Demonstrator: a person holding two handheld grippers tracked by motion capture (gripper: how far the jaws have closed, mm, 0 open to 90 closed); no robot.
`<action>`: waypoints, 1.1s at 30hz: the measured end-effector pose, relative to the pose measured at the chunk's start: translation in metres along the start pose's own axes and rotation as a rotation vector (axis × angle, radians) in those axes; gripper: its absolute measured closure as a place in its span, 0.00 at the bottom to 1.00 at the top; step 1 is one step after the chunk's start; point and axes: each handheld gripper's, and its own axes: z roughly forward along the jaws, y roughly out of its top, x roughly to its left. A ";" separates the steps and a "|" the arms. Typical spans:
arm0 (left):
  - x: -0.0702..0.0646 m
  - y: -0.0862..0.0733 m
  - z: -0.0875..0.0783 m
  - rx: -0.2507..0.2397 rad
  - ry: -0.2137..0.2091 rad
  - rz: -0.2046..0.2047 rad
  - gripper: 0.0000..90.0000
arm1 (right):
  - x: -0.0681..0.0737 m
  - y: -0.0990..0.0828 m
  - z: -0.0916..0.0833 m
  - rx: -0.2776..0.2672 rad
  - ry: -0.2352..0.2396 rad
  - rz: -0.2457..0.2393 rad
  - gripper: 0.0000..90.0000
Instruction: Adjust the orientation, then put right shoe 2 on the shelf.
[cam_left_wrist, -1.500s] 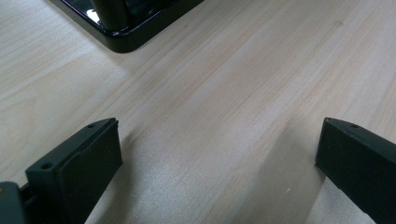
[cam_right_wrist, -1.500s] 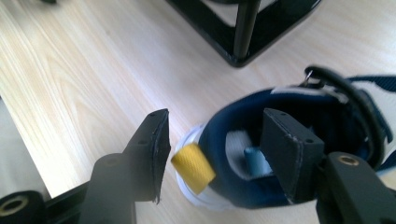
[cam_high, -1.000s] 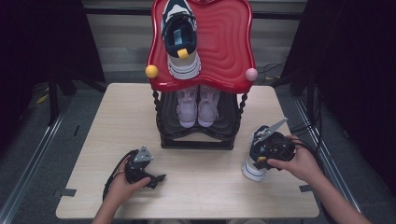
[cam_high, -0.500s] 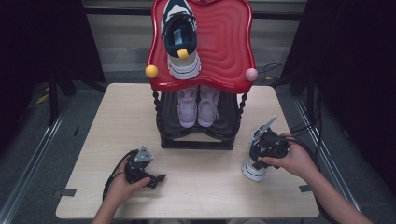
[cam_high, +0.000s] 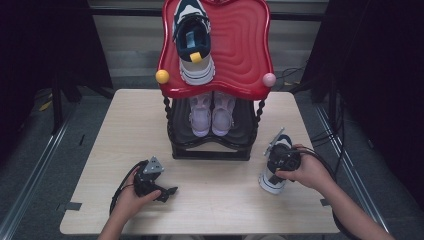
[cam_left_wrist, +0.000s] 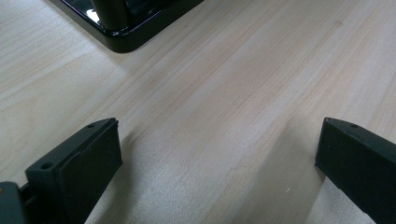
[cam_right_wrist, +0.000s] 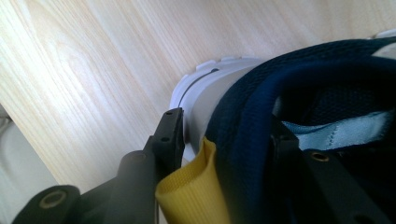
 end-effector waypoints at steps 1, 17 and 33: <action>0.000 0.000 0.000 -0.002 -0.001 0.000 0.00 | 0.001 0.000 0.001 0.003 0.008 0.008 0.65; 0.000 0.000 0.000 0.000 0.000 -0.001 0.00 | 0.004 0.001 -0.003 0.027 -0.004 -0.077 0.77; 0.000 0.000 0.000 0.000 0.000 0.000 0.00 | 0.013 0.003 -0.033 0.015 -0.011 -0.154 0.78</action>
